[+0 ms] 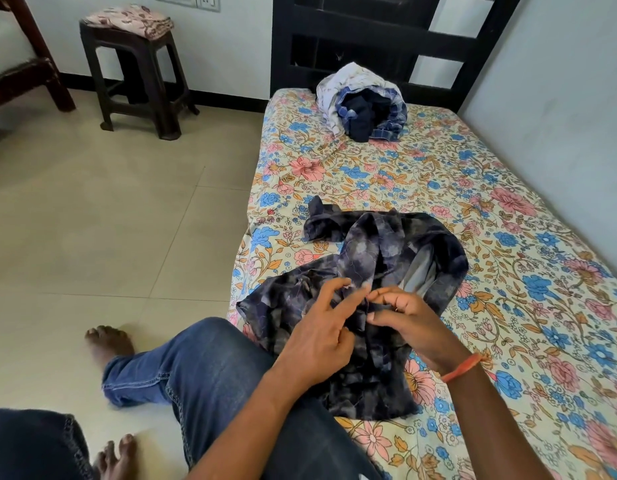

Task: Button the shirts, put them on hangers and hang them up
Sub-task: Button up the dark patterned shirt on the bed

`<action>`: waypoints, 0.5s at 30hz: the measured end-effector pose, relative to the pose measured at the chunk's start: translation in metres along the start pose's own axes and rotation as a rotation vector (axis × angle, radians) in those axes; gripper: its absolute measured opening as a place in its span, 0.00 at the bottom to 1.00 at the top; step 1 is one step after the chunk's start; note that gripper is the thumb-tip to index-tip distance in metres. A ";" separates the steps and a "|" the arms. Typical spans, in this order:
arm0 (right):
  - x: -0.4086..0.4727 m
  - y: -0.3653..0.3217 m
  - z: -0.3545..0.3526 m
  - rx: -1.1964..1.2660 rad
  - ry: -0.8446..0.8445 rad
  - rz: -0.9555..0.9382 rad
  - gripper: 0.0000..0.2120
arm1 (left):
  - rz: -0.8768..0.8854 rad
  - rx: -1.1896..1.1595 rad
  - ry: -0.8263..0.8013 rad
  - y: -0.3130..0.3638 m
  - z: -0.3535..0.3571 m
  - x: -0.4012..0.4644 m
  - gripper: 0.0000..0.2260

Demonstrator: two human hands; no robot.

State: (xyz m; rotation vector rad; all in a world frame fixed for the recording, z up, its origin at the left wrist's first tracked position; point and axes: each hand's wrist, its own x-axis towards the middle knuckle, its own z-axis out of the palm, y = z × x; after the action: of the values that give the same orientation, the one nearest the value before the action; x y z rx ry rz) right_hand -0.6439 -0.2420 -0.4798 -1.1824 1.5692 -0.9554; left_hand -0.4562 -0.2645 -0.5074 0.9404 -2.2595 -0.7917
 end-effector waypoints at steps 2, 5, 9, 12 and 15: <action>0.000 0.001 0.000 0.134 -0.036 0.020 0.10 | -0.028 -0.064 -0.008 0.001 0.000 0.000 0.25; -0.003 -0.001 0.002 0.388 -0.022 0.066 0.08 | -0.073 -0.155 0.040 -0.002 0.000 -0.002 0.14; -0.004 -0.001 0.001 0.530 0.075 0.103 0.11 | -0.069 -0.159 0.113 -0.009 -0.001 -0.002 0.09; -0.006 -0.001 0.002 0.454 0.097 0.071 0.11 | -0.069 -0.189 0.135 -0.007 -0.004 0.000 0.04; -0.007 -0.001 0.003 0.390 0.126 0.031 0.12 | -0.027 -0.200 0.128 -0.007 -0.002 0.002 0.04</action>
State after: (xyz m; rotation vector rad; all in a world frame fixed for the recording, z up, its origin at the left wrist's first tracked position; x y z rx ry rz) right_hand -0.6398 -0.2361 -0.4784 -0.8358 1.4096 -1.2673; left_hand -0.4526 -0.2707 -0.5106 0.9015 -2.0198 -0.9233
